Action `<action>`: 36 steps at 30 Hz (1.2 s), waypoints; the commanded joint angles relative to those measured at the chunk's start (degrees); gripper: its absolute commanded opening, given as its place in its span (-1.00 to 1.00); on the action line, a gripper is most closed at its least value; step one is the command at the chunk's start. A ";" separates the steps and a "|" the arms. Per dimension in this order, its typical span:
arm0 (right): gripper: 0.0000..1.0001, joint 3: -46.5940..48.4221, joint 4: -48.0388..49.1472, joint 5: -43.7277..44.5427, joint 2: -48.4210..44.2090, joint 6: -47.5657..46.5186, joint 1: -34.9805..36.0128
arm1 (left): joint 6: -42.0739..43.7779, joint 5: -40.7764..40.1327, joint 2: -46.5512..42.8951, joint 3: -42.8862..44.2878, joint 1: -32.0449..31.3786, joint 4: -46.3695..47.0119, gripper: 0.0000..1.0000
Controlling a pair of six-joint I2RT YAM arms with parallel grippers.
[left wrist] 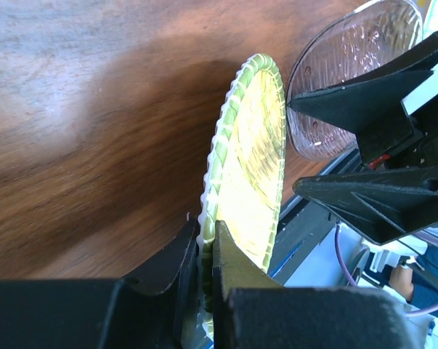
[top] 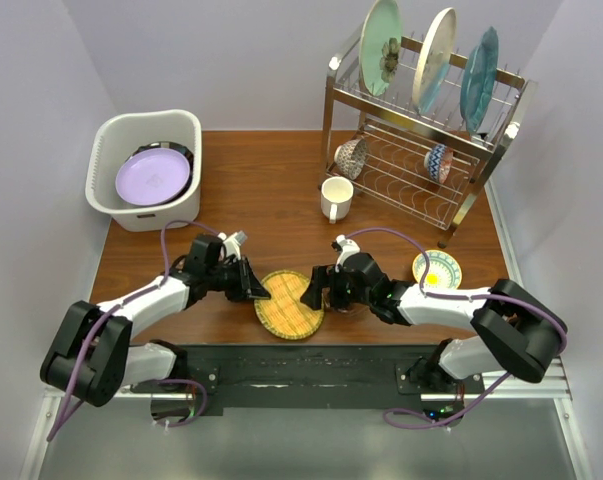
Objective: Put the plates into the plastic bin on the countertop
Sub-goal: Pick up the plate at the center of the board.
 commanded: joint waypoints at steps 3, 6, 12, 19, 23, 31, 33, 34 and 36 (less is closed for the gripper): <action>0.90 0.37 -1.13 -0.19 0.71 -0.13 0.29 | 3.94 -4.12 -2.09 5.65 -0.21 -5.95 -1.00; 0.90 0.37 -1.13 -0.19 0.45 -0.13 0.29 | 4.73 -5.36 -3.06 7.23 -0.21 -8.15 -1.00; 0.90 0.28 -1.40 -0.10 -0.08 -0.13 0.29 | 6.49 -7.47 -3.50 10.31 -0.12 -12.11 -1.00; 0.90 0.28 -2.62 0.52 -1.57 -0.40 0.38 | 7.10 -8.61 -5.61 13.04 0.66 -15.09 -1.00; 0.90 0.11 -3.07 0.78 -2.36 -0.48 0.38 | 8.16 -8.79 -6.49 14.36 1.98 -16.85 -1.00; 0.90 0.20 -4.65 1.75 -4.03 -0.84 0.38 | 10.09 -8.26 -8.16 16.20 5.14 -20.02 -1.00; 0.90 0.20 -4.74 1.92 -4.38 -1.01 0.29 | 10.62 -8.09 -8.60 16.81 6.20 -20.90 -1.00; 0.90 0.20 -4.82 1.92 -4.47 -0.92 0.29 | 11.14 -8.09 -8.69 17.51 6.55 -21.68 -1.00; 0.90 0.20 -4.82 2.01 -4.56 -0.92 0.38 | 11.76 -7.82 -9.12 18.31 7.87 -22.57 -1.00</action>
